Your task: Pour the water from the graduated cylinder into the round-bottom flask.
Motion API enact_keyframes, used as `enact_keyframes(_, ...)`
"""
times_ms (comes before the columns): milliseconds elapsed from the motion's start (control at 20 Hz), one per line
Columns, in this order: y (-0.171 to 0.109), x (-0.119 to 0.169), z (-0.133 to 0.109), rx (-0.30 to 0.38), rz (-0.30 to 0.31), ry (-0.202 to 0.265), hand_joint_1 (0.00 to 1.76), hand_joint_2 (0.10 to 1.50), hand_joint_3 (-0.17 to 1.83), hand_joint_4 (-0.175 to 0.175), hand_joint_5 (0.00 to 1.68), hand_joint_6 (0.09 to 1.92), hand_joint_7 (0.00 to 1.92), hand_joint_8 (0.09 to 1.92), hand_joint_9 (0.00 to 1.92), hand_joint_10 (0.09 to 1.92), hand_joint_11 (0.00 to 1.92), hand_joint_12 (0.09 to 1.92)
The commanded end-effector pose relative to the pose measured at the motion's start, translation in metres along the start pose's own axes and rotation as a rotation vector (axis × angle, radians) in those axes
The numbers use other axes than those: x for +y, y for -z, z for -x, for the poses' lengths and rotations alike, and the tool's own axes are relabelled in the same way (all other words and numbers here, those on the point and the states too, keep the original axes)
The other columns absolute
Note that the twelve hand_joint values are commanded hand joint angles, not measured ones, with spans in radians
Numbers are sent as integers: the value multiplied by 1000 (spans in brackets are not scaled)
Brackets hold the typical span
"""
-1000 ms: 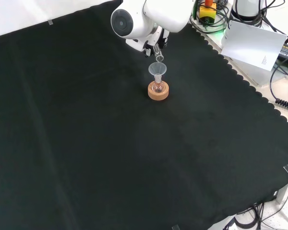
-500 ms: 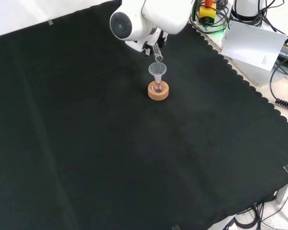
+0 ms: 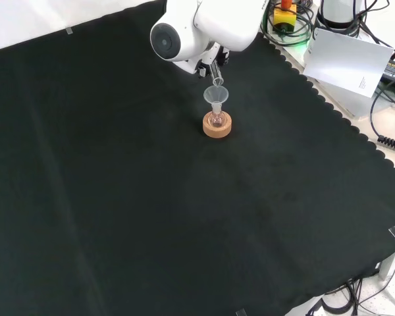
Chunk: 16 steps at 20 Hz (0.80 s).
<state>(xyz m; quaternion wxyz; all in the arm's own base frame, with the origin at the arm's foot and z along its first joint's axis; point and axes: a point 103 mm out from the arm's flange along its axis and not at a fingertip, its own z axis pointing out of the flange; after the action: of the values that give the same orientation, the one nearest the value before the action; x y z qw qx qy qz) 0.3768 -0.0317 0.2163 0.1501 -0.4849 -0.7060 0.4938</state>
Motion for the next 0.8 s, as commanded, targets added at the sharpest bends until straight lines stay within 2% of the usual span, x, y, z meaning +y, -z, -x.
enact_keyframes(50,2,0,2,-4,-18,-9,1128,1157,-1,-144,914,1118,1273,299,1432,87,1288,715)
enact_keyframes(800,10,0,-4,-13,-64,-29,1126,1159,0,-143,910,1125,1265,296,1430,87,1282,711)
